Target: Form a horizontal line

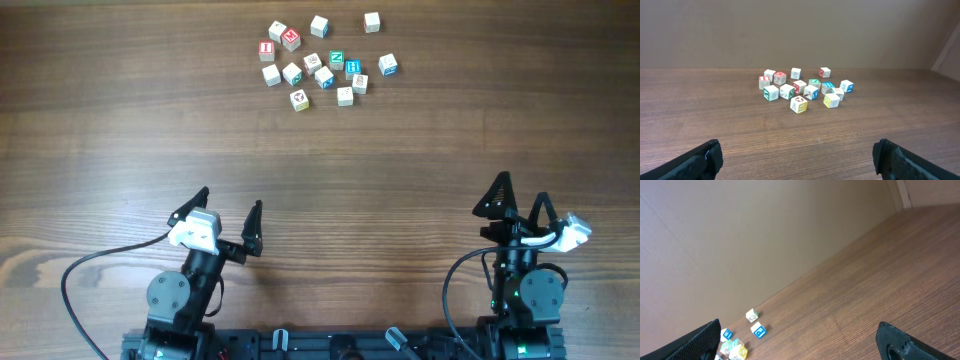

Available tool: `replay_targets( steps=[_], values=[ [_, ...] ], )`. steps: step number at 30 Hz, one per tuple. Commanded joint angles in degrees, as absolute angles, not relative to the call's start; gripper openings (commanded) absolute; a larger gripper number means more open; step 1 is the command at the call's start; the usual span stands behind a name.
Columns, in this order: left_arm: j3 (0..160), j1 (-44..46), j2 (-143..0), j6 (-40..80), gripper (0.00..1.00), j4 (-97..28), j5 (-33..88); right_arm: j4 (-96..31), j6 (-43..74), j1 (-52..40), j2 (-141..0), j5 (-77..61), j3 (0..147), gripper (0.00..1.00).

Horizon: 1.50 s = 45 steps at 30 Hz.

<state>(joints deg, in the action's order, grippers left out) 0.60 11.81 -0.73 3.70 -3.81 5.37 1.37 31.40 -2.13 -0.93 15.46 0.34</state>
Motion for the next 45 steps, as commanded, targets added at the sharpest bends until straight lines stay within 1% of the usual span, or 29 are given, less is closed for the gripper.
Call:
replay_targets(
  steps=[1,13,16,21,25,36,45],
  values=[
    [0.32,11.33,-0.38,3.4,1.0,-4.08,4.4,1.65,30.61,-1.89,-0.21,15.03,0.3,1.0],
    [0.32,11.33,-0.38,3.44,1.0,-4.03,4.45,1.65,30.63,-1.89,-0.21,15.03,0.3,1.0],
    [0.34,11.33,-0.38,3.95,1.0,-3.64,8.23,1.65,30.61,-1.89,-0.21,15.03,0.3,1.0],
    [0.49,11.33,-0.38,9.39,1.0,-3.66,9.45,1.65,30.61,-1.89,-0.21,15.03,0.3,1.0],
    [1.78,11.33,-0.38,11.4,1.0,-3.92,12.27,1.65,30.61,-1.89,-0.21,15.03,0.3,1.0],
    [11.73,11.33,-0.89,11.38,1.0,-15.44,12.53,1.65,30.61,-1.89,-0.21,15.03,0.3,1.0],
    [16.62,11.33,-8.23,11.38,1.0,-17.28,12.4,1.65,30.61,-1.89,-0.21,15.03,0.3,1.0]
  ],
)
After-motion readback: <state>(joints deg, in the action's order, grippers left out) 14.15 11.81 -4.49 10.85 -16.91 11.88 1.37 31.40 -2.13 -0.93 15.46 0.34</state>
